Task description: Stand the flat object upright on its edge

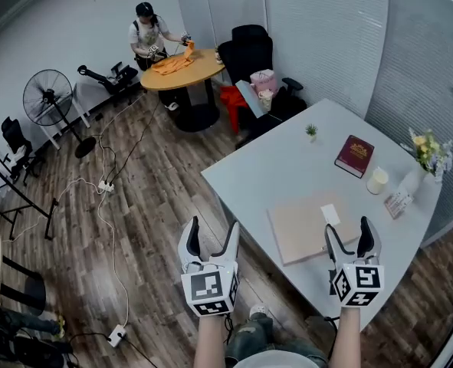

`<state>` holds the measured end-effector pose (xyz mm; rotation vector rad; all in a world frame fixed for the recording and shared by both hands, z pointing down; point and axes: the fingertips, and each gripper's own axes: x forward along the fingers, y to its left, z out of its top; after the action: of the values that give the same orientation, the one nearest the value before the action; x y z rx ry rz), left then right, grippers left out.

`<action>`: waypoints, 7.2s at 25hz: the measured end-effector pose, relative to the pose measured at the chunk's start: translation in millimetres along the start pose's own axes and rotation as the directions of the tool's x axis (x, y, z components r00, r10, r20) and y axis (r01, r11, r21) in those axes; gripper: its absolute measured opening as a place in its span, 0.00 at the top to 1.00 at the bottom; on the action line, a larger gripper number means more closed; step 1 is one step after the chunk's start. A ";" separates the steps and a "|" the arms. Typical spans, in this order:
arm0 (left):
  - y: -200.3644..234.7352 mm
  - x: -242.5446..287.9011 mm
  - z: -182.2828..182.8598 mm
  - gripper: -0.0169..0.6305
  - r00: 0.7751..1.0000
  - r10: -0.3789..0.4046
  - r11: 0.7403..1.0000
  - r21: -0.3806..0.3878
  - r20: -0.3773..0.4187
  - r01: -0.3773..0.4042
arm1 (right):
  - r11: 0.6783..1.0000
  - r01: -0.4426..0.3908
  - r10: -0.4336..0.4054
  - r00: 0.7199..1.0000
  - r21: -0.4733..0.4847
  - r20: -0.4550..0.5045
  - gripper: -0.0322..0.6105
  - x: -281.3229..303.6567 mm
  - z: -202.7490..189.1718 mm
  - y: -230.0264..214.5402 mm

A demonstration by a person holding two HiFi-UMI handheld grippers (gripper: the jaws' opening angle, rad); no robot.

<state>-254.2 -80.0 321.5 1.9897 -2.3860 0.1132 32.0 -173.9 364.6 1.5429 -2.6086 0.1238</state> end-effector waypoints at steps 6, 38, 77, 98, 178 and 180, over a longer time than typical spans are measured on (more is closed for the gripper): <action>3.1 76.4 -4.9 0.44 0.996 -0.088 0.996 -0.007 -0.010 0.088 | 0.997 0.077 -0.077 0.997 0.008 -0.018 0.31 50.3 -3.0 -11.9; -77.0 206.2 -137.0 0.44 0.850 -0.413 0.910 -0.167 -0.327 0.378 | 0.969 0.246 -0.232 0.907 -0.003 -0.351 0.26 106.4 -119.8 -69.7; -188.2 233.6 -284.1 0.39 0.177 -0.647 0.521 -0.261 -0.741 0.813 | 0.713 0.567 -0.177 0.715 0.412 -0.677 0.21 54.4 -277.2 -123.4; -202.3 219.4 -325.0 0.39 -0.258 -0.632 0.335 -0.558 -0.730 0.759 | 0.483 0.569 0.030 0.749 0.665 -0.662 0.20 67.4 -303.9 -118.7; -248.0 278.1 -244.8 0.46 0.354 -0.704 0.474 -0.035 -0.616 0.880 | 0.972 0.147 -0.126 0.985 0.184 -0.121 0.46 131.8 -64.9 -149.4; -250.7 279.9 -248.0 0.47 0.365 -0.702 0.474 -0.019 -0.612 0.880 | 0.969 0.157 -0.134 0.983 0.192 -0.126 0.47 131.2 -70.1 -152.7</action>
<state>-63.5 -380.1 597.5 2.5492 -0.8634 0.9311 106.8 -352.4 454.0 1.7307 -2.4495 0.4619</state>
